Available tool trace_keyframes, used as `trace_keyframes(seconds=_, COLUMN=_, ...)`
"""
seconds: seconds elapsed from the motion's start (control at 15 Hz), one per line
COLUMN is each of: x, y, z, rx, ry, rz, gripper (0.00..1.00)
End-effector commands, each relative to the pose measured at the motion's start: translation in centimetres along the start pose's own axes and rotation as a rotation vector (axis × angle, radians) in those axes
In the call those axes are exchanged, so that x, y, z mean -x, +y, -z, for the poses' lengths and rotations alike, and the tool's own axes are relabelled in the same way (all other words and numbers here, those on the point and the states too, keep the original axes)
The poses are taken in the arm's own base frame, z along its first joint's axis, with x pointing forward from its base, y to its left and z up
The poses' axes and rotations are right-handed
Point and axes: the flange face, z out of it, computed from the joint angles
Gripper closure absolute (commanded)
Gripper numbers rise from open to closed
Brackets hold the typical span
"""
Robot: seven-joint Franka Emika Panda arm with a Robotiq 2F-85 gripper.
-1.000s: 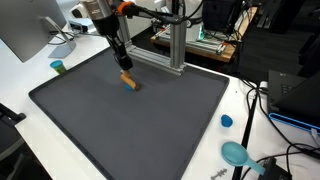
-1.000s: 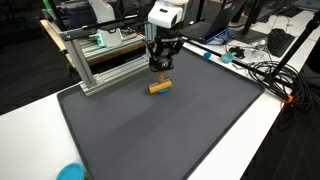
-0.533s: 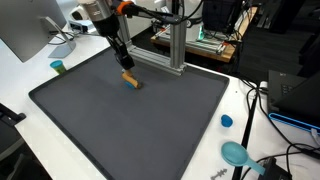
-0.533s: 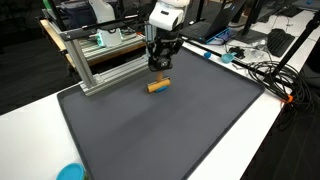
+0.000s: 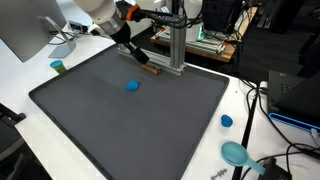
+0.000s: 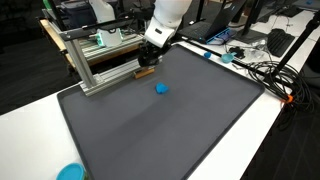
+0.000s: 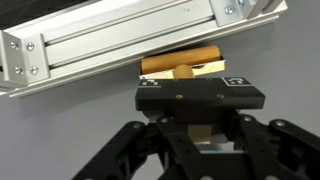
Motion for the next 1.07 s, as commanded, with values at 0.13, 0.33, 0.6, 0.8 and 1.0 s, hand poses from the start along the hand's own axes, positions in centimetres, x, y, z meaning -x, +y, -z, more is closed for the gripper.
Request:
trace_keyframes(seconds=0.13, x=-0.4, y=-1.2, z=-0.7, rx=0.011, ry=0.03, rz=0.047, gripper=0.78)
trace_keyframes(seconds=0.33, x=0.5, y=-1.8, z=1.1, rx=0.011, ry=0.086, rz=0.083, gripper=0.78)
trace_keyframes(seconds=0.6, x=2.3, y=-2.9, z=5.4, rx=0.018, ry=0.227, rz=0.173, gripper=0.78)
trace_keyframes(seconds=0.8, x=4.8, y=-3.6, z=8.6, rx=0.108, ry=0.245, rz=0.323, gripper=0.78)
trace_keyframes(seconds=1.0, x=7.3, y=-5.3, z=11.6, rx=0.205, ry=0.242, rz=0.445, gripper=0.78)
